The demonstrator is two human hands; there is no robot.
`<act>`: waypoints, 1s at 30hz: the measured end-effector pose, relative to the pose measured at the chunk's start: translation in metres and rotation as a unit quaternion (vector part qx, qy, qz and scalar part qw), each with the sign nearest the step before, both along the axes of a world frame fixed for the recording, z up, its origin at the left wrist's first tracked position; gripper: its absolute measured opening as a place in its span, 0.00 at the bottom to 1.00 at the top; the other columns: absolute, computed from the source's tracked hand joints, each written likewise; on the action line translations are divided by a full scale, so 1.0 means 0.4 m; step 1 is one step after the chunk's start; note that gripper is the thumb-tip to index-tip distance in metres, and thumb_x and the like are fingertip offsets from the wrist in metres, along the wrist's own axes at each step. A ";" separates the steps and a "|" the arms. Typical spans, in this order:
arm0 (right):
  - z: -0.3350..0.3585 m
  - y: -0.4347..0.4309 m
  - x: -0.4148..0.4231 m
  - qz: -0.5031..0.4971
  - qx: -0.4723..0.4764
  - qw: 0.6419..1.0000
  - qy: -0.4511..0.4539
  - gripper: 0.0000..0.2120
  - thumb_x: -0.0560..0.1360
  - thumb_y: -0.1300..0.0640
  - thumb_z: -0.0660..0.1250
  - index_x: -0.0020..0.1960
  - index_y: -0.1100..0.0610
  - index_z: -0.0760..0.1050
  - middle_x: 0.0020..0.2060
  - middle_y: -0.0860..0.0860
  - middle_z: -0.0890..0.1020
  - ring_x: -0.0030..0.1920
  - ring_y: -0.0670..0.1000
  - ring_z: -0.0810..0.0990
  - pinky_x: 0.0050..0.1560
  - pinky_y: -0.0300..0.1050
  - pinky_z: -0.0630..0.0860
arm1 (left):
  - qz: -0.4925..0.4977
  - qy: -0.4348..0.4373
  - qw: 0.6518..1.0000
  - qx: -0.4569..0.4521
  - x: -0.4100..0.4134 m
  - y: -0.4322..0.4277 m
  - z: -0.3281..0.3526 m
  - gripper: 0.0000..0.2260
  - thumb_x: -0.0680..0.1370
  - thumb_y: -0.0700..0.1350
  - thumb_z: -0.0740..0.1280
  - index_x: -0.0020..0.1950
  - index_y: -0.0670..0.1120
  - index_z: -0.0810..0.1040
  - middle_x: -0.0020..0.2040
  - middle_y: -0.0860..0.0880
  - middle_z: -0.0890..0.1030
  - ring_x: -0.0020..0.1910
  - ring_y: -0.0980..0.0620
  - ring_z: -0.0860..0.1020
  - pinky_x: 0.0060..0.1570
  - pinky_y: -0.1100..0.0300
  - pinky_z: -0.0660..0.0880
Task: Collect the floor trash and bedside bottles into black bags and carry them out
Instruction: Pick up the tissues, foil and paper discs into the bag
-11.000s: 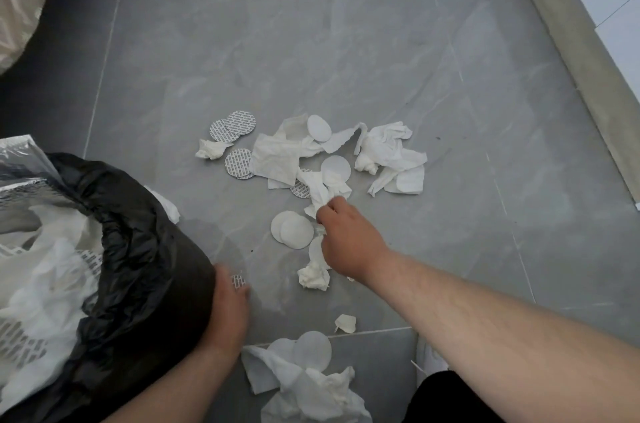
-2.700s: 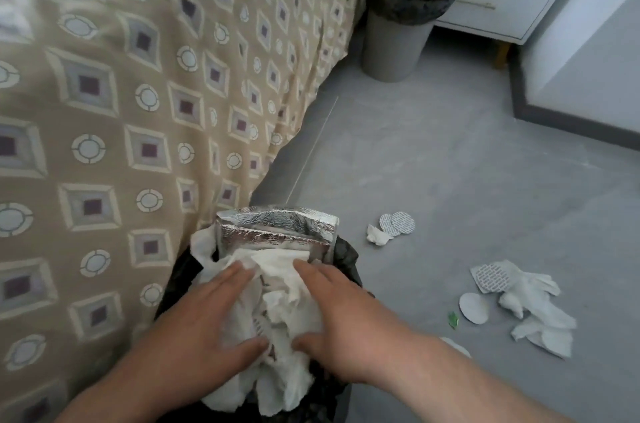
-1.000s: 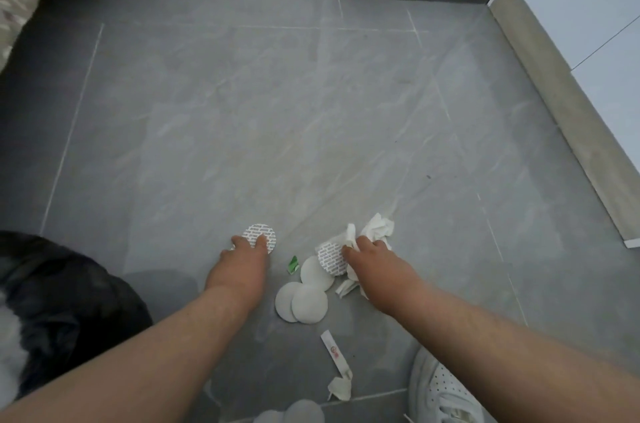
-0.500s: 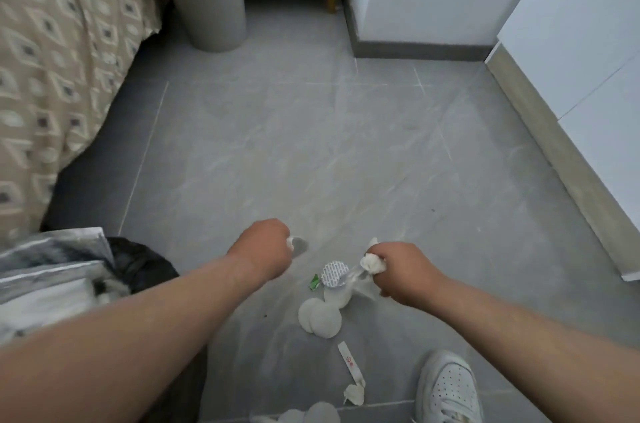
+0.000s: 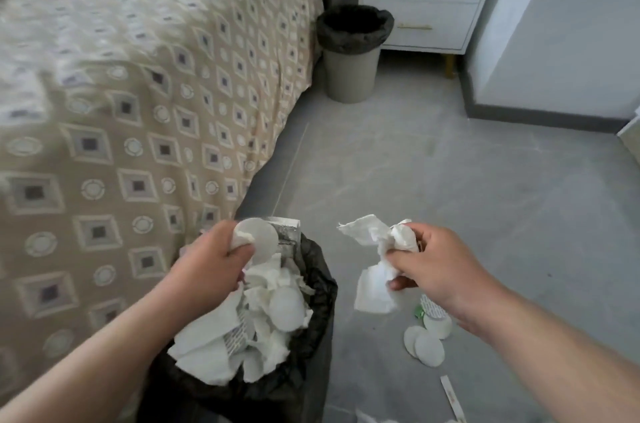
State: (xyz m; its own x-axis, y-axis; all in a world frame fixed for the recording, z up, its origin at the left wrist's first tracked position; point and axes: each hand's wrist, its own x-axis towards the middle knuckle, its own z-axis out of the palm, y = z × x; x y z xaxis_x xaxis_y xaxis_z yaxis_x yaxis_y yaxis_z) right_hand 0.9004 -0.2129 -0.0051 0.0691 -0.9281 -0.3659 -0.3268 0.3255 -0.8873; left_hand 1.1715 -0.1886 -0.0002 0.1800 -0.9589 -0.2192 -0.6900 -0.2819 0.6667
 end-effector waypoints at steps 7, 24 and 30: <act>-0.004 0.012 0.139 0.030 0.039 0.998 -0.049 0.01 0.72 0.70 0.66 0.43 0.68 0.77 0.29 0.51 0.72 0.26 0.46 0.73 0.36 0.48 0.81 | 0.021 -0.101 0.995 0.014 0.070 0.099 -0.178 0.05 0.77 0.49 0.59 0.51 0.52 0.66 0.45 0.49 0.76 0.46 0.45 0.77 0.46 0.52 0.73; -0.132 -0.047 0.338 0.405 -0.062 0.861 0.301 0.39 0.73 0.51 0.66 0.76 0.41 0.46 0.71 0.54 0.62 0.66 0.56 0.71 0.61 0.52 0.75 | -0.011 -0.243 0.969 -0.050 0.152 0.101 -0.266 0.30 0.66 0.61 0.62 0.63 0.47 0.70 0.56 0.47 0.75 0.55 0.45 0.73 0.54 0.52 0.69; -0.145 0.003 0.338 0.434 -0.205 0.786 0.390 0.40 0.76 0.44 0.63 0.76 0.44 0.38 0.76 0.57 0.36 0.76 0.60 0.41 0.73 0.56 0.55 | 0.015 -0.174 0.983 -0.057 0.164 0.136 -0.257 0.29 0.72 0.58 0.57 0.67 0.41 0.68 0.61 0.43 0.74 0.59 0.45 0.71 0.59 0.53 0.66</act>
